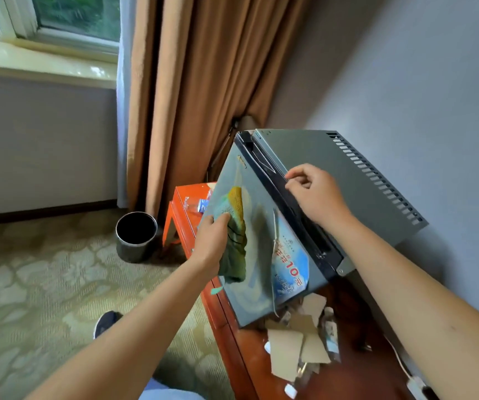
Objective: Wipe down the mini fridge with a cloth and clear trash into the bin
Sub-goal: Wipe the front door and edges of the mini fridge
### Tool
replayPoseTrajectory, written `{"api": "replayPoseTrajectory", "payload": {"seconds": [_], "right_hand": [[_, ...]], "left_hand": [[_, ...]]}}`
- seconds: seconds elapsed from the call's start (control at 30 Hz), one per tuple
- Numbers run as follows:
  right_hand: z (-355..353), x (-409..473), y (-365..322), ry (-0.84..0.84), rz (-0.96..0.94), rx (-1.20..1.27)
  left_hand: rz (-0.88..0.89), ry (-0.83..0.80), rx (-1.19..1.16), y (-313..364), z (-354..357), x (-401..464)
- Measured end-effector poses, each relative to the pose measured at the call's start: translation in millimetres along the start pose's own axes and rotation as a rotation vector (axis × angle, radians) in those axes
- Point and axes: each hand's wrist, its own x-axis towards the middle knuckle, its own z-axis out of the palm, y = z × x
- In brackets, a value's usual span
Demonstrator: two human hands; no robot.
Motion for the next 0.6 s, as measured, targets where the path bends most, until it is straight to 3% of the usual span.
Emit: {"api": "replayPoseTrajectory", "payload": {"seconds": [0.3, 0.43, 0.6], "right_hand": [[6, 15, 39, 0.008, -0.055, -0.248], [17, 24, 40, 0.095, -0.024, -0.337], [21, 26, 44, 0.12, -0.043, -0.366]], "left_hand": [[0.174, 0.021, 0.309, -40, 23, -11], [0.274, 0.035, 0.454, -45, 33, -6], [0.314, 0.013, 0.48, -50, 48, 2]]}}
